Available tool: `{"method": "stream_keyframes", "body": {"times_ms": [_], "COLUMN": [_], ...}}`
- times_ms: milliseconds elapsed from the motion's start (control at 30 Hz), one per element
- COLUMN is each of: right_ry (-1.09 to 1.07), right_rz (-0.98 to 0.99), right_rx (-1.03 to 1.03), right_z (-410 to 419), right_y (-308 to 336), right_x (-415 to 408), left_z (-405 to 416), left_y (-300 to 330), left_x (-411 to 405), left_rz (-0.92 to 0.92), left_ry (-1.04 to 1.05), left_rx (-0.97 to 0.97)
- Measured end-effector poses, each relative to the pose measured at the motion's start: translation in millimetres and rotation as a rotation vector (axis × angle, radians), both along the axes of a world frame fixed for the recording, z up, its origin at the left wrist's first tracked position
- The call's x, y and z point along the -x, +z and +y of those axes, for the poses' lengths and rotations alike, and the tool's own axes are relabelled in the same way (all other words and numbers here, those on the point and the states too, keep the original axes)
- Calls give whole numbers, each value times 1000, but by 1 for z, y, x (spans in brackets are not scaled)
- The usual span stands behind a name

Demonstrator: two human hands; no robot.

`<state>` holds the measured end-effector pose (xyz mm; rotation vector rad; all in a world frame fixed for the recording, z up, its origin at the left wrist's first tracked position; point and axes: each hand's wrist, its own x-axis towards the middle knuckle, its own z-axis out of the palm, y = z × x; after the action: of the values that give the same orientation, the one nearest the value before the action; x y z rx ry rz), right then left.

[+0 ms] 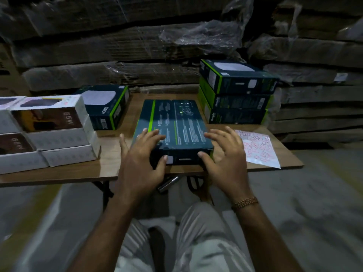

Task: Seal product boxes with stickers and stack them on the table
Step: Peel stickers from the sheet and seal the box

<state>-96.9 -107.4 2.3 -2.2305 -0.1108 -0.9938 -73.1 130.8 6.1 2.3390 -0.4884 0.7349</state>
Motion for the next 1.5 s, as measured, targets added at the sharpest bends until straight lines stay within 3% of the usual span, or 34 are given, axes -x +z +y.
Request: {"method": "stream_keyframes", "body": {"times_ms": [133, 333, 433, 567, 700, 1033, 1233, 1500], "right_ry": [-209, -570, -469, -379, -385, -469, -431, -544], "right_rz": [-33, 216, 359, 429, 380, 194, 403, 546], "right_rx": [-77, 4, 130, 130, 117, 95, 165, 340], "right_z": [-42, -105, -126, -136, -144, -150, -146, -135], "right_y": [-18, -44, -54, -64, -62, -42, -23, 1], "right_x": [17, 41, 45, 46, 43, 21, 9, 1], "left_z": [-47, -129, -166, -206, -232, -240, -240, -242], "left_y": [9, 13, 4, -13, -21, -31, -30, -29], "left_x": [19, 33, 19, -8, -34, -61, -58, -55], "left_rz": [-89, 155, 230, 265, 251, 353, 337, 317], "left_ry": [-194, -415, -486, -505, -460, -449, -448, -428], "left_rx": [68, -26, -86, -146, -283, -247, -230, -275]}}
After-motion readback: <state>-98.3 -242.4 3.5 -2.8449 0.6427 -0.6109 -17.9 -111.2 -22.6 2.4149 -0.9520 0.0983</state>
